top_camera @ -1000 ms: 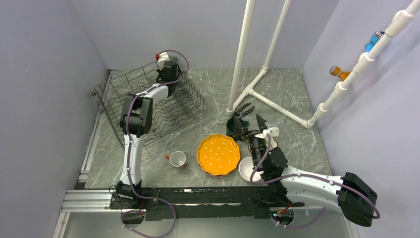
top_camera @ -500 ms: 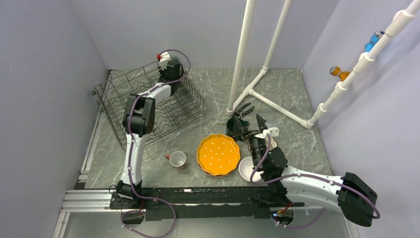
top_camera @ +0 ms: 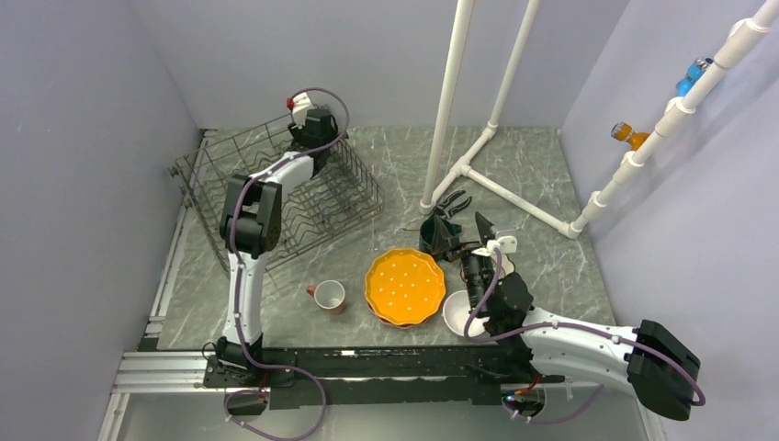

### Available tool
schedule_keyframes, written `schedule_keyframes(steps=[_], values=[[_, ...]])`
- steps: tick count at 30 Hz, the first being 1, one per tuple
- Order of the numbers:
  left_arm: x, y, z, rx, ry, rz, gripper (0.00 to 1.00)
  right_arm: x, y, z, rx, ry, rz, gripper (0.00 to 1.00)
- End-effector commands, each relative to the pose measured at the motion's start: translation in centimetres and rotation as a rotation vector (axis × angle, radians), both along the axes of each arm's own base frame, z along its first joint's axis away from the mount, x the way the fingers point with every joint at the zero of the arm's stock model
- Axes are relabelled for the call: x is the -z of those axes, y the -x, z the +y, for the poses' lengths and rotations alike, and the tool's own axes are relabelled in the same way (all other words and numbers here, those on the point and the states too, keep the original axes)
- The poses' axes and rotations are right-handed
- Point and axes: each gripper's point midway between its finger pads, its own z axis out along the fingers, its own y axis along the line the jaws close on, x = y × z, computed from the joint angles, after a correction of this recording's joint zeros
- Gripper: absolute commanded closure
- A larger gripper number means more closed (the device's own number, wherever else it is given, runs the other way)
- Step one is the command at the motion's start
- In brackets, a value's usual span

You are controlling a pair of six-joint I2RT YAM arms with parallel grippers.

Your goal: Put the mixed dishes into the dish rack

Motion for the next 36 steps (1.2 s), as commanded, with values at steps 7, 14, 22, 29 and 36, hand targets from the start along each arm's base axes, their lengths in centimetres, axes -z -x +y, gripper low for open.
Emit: schedule_keyframes(steps=[7,14,22,29,36], values=[[-7.8,8.3,0.8,0.071,0.022,0.061,0.01,-0.9,-0.4,0.3,-0.014,-0.043,0.001,0.05],[-14.8,16.4,2.4,0.183,-0.054,0.124,0.01,0.9,-2.2,1.7,-0.025,-0.007,0.084,0.05],[-19.3,23.3,2.2,0.431,-0.179,-0.141,0.01,4.2,-5.5,4.0,0.009,0.138,0.274,0.02],[-22.1,25.8,-0.6,0.611,-0.156,-0.253,0.01,7.1,-5.1,8.2,-0.137,0.119,0.534,0.01],[-24.0,28.1,-1.6,0.666,-0.112,-0.308,0.00,10.3,-1.7,11.4,-0.312,0.109,0.737,0.01]])
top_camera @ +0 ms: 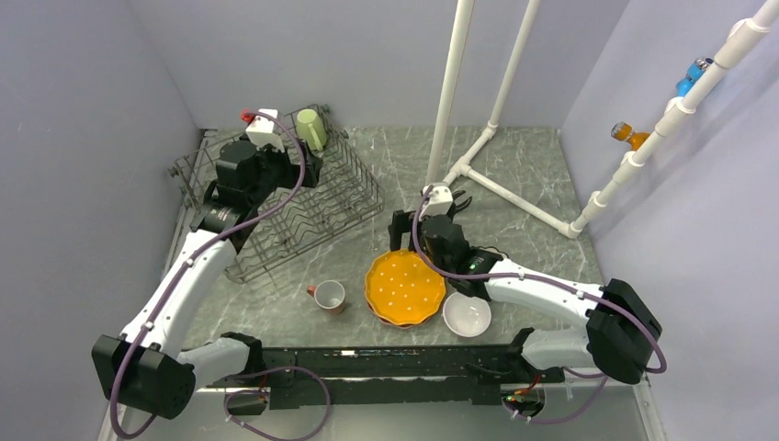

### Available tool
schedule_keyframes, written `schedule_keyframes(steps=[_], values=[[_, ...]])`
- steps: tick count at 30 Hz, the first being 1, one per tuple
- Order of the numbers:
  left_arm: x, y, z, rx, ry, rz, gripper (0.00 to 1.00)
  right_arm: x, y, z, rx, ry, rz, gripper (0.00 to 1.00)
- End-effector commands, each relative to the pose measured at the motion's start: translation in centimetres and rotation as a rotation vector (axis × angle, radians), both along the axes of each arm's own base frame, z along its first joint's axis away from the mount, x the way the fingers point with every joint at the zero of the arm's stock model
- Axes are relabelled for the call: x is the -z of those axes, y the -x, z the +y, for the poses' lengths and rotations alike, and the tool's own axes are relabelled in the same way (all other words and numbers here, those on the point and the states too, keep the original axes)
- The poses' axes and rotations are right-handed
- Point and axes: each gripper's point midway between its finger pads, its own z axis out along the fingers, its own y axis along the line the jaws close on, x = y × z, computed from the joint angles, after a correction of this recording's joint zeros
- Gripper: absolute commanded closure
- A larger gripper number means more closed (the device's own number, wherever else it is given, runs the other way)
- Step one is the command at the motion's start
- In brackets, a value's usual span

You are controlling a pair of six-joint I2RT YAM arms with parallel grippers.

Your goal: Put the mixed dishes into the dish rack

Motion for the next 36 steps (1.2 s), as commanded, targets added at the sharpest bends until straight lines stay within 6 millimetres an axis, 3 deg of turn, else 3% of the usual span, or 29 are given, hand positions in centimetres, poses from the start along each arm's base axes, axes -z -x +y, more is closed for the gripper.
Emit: schedule_keyframes(steps=[1,6,9,17,21,24,30,36], values=[[-4.3,1.8,-0.7,0.051,0.025,-0.139,0.01,2.5,3.3,2.7,-0.132,-0.051,0.187,0.01],[-4.7,2.5,0.3,-0.022,-0.037,-0.172,0.01,3.4,5.2,5.7,-0.235,-0.114,0.256,0.01],[-4.9,2.9,-0.4,0.000,-0.054,-0.186,0.01,4.4,6.0,7.7,-0.255,-0.085,0.322,0.01],[-5.4,3.5,-0.7,0.011,-0.070,-0.205,0.00,4.6,9.1,12.5,-0.336,0.020,0.348,0.01],[-5.9,3.8,-0.3,-0.003,-0.078,-0.226,0.01,5.4,10.4,14.3,-0.386,0.066,0.351,0.09],[-6.1,3.8,0.1,-0.019,-0.087,-0.233,0.01,5.9,11.1,14.8,-0.393,0.117,0.352,0.18],[-6.0,3.8,0.3,-0.035,-0.083,-0.227,0.00,6.7,12.4,15.6,-0.405,0.166,0.273,0.26],[-5.3,3.3,0.4,-0.056,-0.085,-0.199,0.01,7.6,12.3,17.0,-0.379,0.240,0.234,0.35]])
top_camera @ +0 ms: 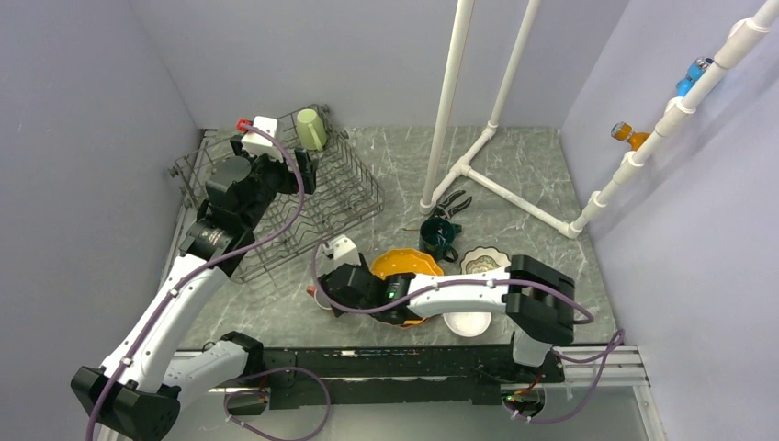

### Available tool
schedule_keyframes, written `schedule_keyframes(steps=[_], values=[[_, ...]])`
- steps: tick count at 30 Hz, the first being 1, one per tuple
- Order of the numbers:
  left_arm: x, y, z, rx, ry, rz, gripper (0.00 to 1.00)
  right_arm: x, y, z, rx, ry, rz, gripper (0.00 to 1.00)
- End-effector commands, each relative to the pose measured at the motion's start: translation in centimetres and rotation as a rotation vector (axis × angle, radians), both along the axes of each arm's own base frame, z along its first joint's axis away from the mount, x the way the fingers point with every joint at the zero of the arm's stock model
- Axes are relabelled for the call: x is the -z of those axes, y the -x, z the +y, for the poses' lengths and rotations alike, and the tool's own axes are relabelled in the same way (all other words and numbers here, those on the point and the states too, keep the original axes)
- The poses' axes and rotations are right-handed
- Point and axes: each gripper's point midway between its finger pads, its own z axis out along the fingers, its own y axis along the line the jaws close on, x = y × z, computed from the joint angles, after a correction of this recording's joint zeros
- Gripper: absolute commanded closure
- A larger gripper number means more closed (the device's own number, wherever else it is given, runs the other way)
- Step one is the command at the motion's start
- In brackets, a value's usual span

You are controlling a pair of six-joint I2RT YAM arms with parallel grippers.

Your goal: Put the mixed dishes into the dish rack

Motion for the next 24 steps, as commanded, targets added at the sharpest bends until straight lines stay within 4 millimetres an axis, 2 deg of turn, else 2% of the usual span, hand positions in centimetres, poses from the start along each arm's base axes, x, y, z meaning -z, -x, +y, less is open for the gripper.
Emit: schedule_keyframes(steps=[1,6,17,22,24], values=[[-0.6,-0.2,0.2,-0.022,0.009,-0.017,0.01,-0.9,-1.2,1.7,0.033,0.011,-0.086,0.37],[0.1,-0.6,0.0,-0.022,0.005,0.003,0.01,0.0,-1.2,1.8,0.052,0.036,-0.085,0.46],[0.8,-1.0,-0.3,-0.014,-0.001,0.032,0.01,0.0,-1.0,1.6,0.061,0.054,-0.114,0.85],[1.0,-1.1,-0.6,-0.001,0.001,0.040,0.01,-1.4,-1.4,1.0,0.076,0.034,-0.151,1.00],[1.1,-1.2,-0.9,0.010,0.005,0.044,0.01,-2.7,-1.6,0.5,0.087,0.014,-0.178,1.00]])
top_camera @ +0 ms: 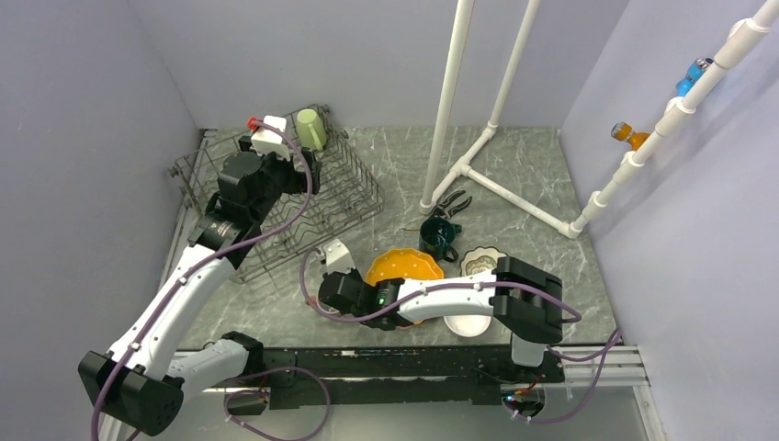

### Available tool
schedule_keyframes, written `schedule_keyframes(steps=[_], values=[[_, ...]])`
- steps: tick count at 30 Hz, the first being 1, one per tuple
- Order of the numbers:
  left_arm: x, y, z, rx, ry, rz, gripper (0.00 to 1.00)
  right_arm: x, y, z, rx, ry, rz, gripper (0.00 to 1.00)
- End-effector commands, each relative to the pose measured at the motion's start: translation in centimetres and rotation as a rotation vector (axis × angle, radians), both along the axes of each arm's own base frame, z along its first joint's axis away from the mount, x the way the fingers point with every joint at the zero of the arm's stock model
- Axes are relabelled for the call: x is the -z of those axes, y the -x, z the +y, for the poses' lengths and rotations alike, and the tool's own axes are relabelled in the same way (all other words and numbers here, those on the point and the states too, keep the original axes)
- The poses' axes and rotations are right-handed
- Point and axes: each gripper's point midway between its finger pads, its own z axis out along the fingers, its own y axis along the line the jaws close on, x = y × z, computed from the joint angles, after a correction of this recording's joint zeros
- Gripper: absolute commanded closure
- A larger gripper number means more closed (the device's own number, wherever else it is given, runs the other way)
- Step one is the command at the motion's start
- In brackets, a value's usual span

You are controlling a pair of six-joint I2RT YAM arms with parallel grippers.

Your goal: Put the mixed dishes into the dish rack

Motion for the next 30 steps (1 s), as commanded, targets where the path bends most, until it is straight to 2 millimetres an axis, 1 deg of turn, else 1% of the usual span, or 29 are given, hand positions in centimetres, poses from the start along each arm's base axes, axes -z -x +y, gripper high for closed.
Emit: schedule_keyframes(steps=[1,4,7,9,12,15,16,18,22,24,27,30], values=[[-1.0,0.0,-0.8,0.033,0.032,-0.012,0.01,-4.4,-1.2,-0.7,0.037,-0.073,-0.105,1.00],[-0.8,0.0,-1.6,0.068,0.043,0.005,0.01,-6.7,-1.9,-2.0,0.052,-0.107,-0.175,1.00],[-0.5,0.0,-2.6,0.111,0.066,0.032,0.01,-9.2,-2.7,-4.1,0.093,-0.132,-0.265,1.00],[-0.5,0.2,-3.7,0.163,0.082,0.048,0.01,-10.5,-3.3,-5.9,0.127,-0.133,-0.327,1.00],[-0.1,0.5,-5.4,0.238,0.112,0.086,0.01,-12.2,-4.2,-9.2,0.183,-0.090,-0.436,1.00],[0.1,1.1,-7.3,0.326,0.152,0.122,0.01,-13.2,-5.1,-13.8,0.293,0.007,-0.552,1.00],[0.2,1.4,-8.0,0.357,0.170,0.135,0.02,-14.0,-5.2,-15.2,0.323,0.015,-0.583,1.00],[0.3,2.1,-9.7,0.432,0.214,0.166,0.02,-15.0,-5.2,-17.0,0.323,0.055,-0.641,1.00],[0.3,4.7,-13.9,0.663,0.322,0.273,0.02,-17.5,-5.1,-20.1,0.339,0.101,-0.727,1.00],[0.2,5.9,-15.7,0.782,0.379,0.336,0.05,-18.7,-5.0,-21.4,0.337,0.106,-0.772,1.00],[0.1,7.4,-17.9,0.958,0.481,0.427,0.08,-20.0,-4.6,-22.5,0.267,0.085,-0.842,1.00],[0.2,8.9,-19.4,1.087,0.550,0.527,0.14,-21.2,-4.4,-23.4,0.210,0.048,-0.909,1.00]])
